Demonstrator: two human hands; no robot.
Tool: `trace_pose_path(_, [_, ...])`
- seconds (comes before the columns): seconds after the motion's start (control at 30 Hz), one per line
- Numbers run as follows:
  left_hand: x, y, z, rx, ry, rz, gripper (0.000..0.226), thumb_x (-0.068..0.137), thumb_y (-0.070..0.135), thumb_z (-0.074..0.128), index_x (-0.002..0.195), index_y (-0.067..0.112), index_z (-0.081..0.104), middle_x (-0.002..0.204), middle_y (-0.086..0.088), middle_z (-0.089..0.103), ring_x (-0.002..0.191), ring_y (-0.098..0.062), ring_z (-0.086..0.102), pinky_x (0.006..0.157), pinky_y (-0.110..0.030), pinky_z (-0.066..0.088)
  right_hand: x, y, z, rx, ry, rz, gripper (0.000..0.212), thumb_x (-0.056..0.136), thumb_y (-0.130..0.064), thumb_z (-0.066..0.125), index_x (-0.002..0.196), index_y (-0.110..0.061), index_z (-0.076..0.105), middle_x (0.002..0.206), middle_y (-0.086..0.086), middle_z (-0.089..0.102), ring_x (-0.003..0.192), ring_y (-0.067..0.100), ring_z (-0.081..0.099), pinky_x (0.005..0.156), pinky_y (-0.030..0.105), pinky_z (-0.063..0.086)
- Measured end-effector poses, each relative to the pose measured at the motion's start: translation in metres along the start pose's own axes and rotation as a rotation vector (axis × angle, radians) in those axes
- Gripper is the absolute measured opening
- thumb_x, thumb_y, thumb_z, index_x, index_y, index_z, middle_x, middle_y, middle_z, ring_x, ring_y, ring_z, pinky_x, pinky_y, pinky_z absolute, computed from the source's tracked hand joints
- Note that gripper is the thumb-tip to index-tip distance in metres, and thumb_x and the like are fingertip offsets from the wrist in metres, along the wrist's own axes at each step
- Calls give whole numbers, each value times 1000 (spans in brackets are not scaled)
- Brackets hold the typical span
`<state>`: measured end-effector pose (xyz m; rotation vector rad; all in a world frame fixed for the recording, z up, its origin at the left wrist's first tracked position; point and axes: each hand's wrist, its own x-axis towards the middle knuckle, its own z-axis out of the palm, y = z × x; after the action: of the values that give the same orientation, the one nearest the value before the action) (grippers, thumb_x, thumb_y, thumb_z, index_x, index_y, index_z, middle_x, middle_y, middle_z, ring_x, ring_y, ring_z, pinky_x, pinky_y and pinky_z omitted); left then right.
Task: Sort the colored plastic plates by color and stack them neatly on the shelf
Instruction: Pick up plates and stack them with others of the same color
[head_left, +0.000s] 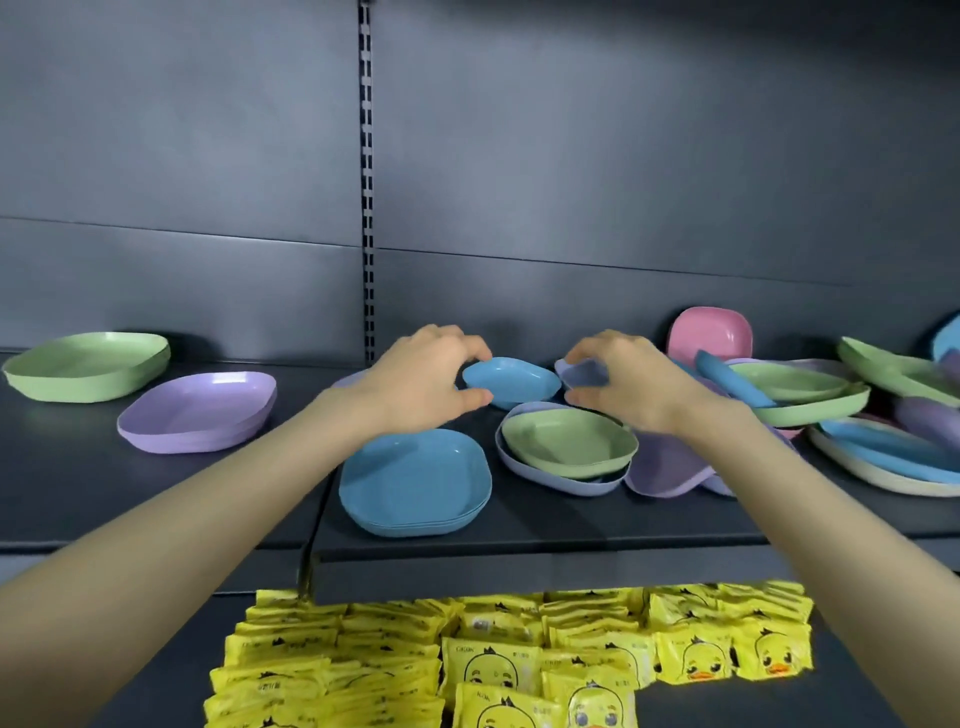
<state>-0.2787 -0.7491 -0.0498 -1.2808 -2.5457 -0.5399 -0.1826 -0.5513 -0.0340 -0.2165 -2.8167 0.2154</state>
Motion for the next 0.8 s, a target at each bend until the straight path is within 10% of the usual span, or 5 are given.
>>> trace_pose_path(0.8, [61,49,75,-72,-216,-275,63,79,46,68,130,16,47,125,-6,57,113,-22,51,97,-35,43,-3,121,-26,94,-173,238,77,76,-39,72,140,-19,34,129,5,48,102,19,43,83,30,39])
